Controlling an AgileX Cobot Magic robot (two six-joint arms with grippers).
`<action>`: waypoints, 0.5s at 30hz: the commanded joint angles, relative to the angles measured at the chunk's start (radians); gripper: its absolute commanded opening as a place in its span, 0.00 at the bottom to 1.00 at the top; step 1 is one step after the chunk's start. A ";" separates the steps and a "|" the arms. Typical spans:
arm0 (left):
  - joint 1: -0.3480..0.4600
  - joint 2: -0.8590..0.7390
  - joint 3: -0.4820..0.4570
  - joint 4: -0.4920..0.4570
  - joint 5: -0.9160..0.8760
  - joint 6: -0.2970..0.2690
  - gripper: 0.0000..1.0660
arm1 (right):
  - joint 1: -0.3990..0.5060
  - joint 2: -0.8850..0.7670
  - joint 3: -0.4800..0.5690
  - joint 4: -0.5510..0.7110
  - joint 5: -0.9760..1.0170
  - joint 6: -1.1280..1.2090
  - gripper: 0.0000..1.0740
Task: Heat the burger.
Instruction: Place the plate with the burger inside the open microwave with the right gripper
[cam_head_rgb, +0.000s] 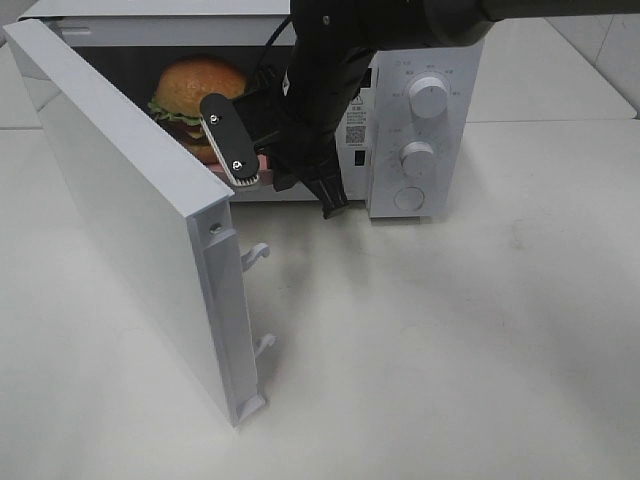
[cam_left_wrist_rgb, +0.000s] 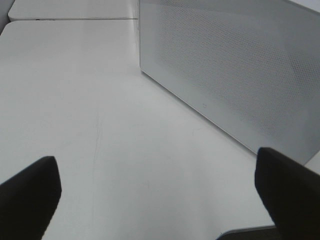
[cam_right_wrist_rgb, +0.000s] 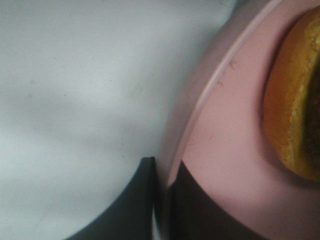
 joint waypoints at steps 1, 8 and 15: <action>0.003 -0.015 0.001 -0.006 -0.013 -0.001 0.92 | -0.007 0.020 -0.066 -0.015 -0.030 0.030 0.00; 0.003 -0.015 0.001 -0.006 -0.013 -0.001 0.92 | -0.007 0.090 -0.161 -0.015 -0.024 0.075 0.00; 0.003 -0.015 0.001 -0.006 -0.013 -0.001 0.92 | -0.007 0.151 -0.254 -0.022 -0.024 0.110 0.00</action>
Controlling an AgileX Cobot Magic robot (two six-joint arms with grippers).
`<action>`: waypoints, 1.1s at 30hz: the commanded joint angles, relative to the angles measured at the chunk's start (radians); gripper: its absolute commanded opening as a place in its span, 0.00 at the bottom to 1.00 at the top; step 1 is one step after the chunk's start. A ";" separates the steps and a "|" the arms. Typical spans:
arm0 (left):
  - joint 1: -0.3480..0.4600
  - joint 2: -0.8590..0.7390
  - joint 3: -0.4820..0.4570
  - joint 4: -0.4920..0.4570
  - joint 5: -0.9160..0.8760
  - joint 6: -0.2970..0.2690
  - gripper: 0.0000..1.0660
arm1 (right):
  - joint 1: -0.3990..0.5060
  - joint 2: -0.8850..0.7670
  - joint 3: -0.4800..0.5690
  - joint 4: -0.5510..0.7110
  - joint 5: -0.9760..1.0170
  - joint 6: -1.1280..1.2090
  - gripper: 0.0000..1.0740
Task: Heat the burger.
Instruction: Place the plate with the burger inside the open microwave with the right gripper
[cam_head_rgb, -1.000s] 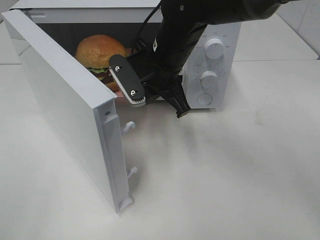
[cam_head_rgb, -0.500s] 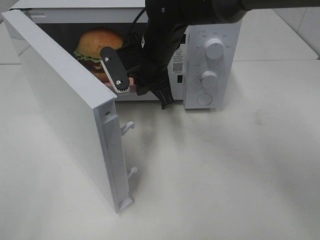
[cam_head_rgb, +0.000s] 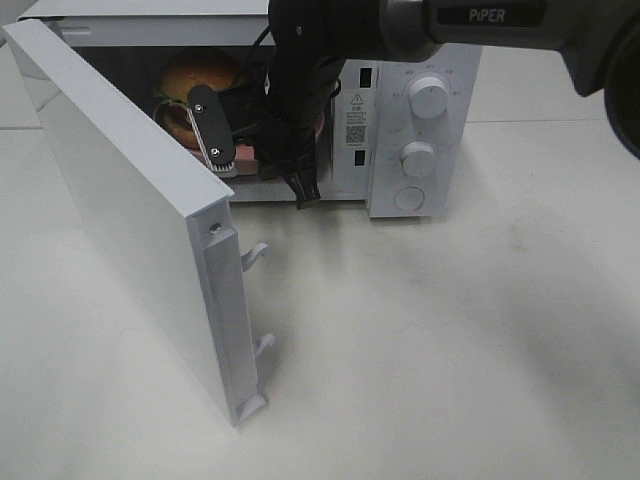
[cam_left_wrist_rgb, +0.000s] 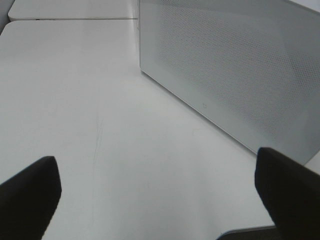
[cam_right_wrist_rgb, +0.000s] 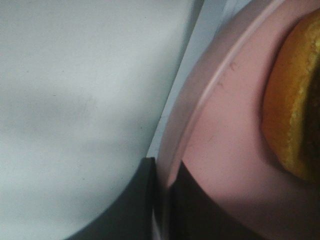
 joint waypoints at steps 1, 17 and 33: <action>0.003 -0.015 0.001 -0.006 -0.013 -0.001 0.92 | -0.001 0.012 -0.059 -0.016 -0.045 0.026 0.00; 0.003 -0.015 0.001 -0.006 -0.013 -0.001 0.92 | -0.005 0.142 -0.221 -0.055 -0.050 0.054 0.00; 0.003 -0.015 0.001 -0.006 -0.013 -0.001 0.92 | -0.005 0.186 -0.254 -0.066 -0.044 0.116 0.32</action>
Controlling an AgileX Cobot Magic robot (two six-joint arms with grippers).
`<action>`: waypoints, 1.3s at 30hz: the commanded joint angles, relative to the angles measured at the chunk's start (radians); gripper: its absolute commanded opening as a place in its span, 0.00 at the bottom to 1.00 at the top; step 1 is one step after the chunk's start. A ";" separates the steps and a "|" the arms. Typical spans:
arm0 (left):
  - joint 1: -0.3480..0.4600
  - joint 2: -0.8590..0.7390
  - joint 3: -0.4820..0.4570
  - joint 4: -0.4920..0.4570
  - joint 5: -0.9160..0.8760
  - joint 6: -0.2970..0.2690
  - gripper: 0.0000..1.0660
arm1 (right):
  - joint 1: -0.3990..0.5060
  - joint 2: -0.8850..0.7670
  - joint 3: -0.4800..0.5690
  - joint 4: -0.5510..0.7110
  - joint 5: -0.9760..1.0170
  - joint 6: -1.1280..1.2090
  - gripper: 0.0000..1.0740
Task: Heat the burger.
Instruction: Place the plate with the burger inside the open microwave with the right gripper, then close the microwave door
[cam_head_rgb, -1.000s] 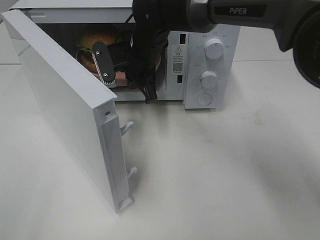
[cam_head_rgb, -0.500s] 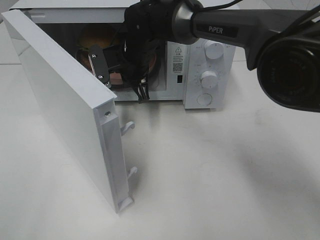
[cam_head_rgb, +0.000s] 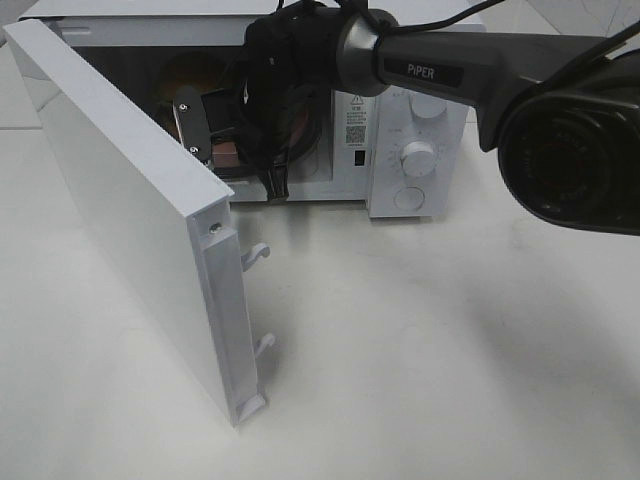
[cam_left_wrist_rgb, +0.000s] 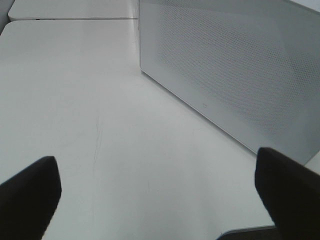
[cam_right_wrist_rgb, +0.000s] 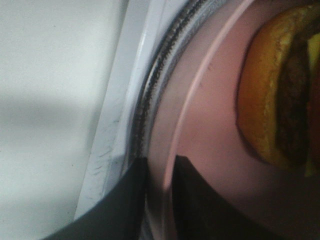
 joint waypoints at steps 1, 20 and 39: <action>0.003 -0.015 0.001 -0.006 -0.013 -0.001 0.92 | -0.004 -0.004 -0.010 -0.012 -0.007 0.019 0.32; 0.003 -0.015 0.001 -0.006 -0.013 -0.001 0.92 | -0.004 -0.166 0.262 0.024 -0.113 0.054 0.60; 0.003 -0.015 0.001 -0.006 -0.013 -0.001 0.92 | -0.025 -0.442 0.650 -0.012 -0.283 0.055 0.74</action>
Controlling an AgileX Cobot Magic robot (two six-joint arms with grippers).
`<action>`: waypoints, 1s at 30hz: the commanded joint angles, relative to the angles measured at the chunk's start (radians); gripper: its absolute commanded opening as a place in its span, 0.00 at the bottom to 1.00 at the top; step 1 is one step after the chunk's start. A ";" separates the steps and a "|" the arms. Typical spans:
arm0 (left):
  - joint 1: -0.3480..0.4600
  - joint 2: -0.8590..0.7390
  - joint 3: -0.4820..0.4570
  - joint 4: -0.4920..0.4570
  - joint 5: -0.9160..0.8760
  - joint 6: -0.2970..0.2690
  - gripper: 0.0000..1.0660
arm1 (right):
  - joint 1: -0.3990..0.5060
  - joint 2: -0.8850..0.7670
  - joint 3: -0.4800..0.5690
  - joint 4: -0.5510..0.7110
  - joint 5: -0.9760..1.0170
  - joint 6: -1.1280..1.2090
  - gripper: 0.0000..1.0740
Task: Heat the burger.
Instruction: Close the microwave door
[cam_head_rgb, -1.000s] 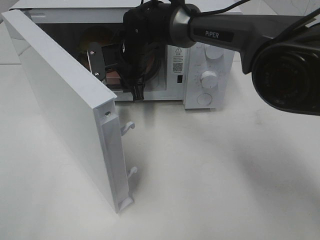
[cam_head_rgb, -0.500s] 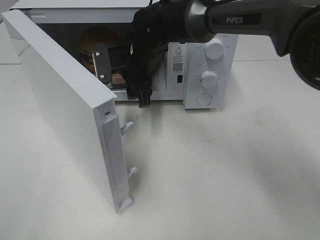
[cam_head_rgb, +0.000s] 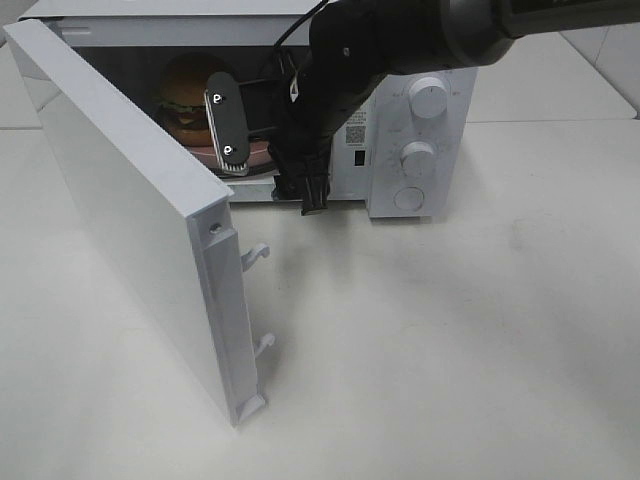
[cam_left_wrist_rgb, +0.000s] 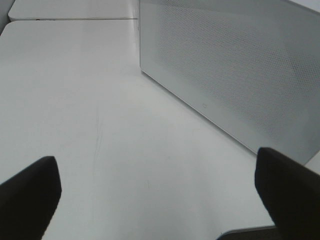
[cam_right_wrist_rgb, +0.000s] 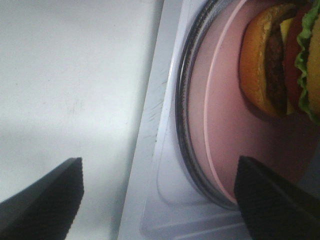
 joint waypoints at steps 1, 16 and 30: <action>0.003 -0.015 0.001 -0.006 -0.013 -0.001 0.92 | -0.015 -0.045 0.039 -0.014 -0.004 0.005 0.74; 0.003 -0.015 0.001 -0.006 -0.013 -0.001 0.92 | -0.050 -0.262 0.276 -0.035 -0.054 0.037 0.71; 0.003 -0.015 0.001 -0.006 -0.013 -0.001 0.92 | -0.064 -0.458 0.468 -0.036 -0.046 0.249 0.71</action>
